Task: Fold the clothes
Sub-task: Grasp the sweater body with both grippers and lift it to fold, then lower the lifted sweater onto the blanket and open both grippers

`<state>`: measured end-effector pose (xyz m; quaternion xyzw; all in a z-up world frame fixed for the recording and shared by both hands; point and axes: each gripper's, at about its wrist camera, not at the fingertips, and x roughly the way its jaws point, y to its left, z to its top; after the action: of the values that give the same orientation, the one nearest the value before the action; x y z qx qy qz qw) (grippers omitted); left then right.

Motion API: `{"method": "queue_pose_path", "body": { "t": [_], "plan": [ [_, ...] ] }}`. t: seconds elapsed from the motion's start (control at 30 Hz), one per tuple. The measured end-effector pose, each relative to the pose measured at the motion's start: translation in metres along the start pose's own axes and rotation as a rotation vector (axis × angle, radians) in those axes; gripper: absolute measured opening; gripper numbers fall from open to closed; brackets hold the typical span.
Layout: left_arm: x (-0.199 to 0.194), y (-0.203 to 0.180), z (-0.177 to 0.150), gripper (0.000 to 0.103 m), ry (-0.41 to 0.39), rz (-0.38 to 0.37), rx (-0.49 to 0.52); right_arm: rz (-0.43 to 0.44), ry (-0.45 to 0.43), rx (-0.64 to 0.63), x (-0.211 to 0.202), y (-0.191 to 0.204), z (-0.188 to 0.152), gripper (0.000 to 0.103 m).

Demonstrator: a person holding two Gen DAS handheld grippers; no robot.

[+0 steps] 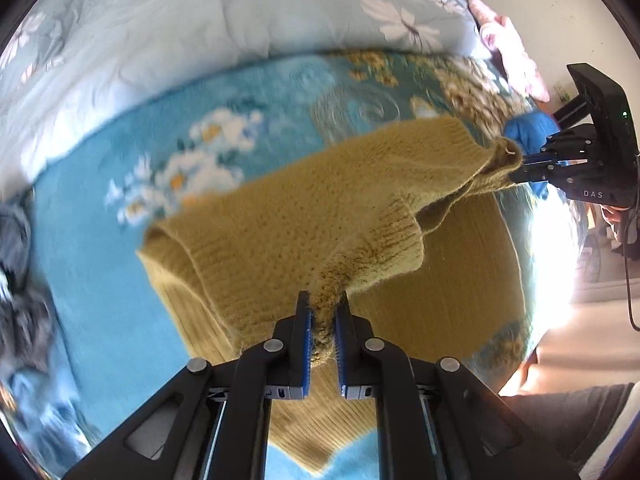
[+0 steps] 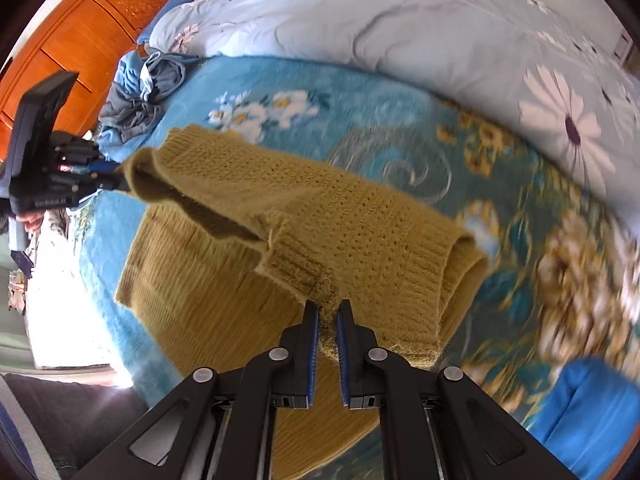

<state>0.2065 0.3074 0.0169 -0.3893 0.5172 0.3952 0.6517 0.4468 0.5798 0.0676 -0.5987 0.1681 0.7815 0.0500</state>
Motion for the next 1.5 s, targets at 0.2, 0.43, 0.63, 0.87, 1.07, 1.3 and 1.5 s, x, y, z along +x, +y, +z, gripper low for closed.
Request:
{"method": "queue_pose_path", "body": {
  "t": [0.2,0.43,0.63,0.87,1.07,1.3,1.5],
  "plan": [
    [0.004,-0.02,-0.04,0.01,0.031,-0.008,-0.054,0.008,0.044,0.045,0.01,0.024,-0.044,0.009],
    [0.03,-0.031,-0.082,0.011,0.108,-0.024,-0.151,0.011,0.126,0.075,0.033,0.044,-0.089,0.009],
    [0.057,-0.034,-0.098,0.013,0.156,-0.018,-0.215,-0.002,0.168,0.11,0.054,0.049,-0.112,0.009],
    [0.057,-0.036,-0.097,0.024,0.149,-0.014,-0.275,-0.034,0.175,0.122,0.064,0.051,-0.118,0.013],
    [0.037,-0.034,-0.102,0.056,0.13,0.004,-0.292,-0.048,0.152,0.128,0.057,0.05,-0.117,0.037],
    [-0.003,0.004,-0.104,0.068,0.019,0.022,-0.486,-0.041,0.09,0.18,0.025,0.044,-0.119,0.07],
    [0.019,0.056,-0.102,0.068,-0.002,0.019,-0.695,-0.037,-0.005,0.347,0.01,0.004,-0.113,0.092]
  ]
}}
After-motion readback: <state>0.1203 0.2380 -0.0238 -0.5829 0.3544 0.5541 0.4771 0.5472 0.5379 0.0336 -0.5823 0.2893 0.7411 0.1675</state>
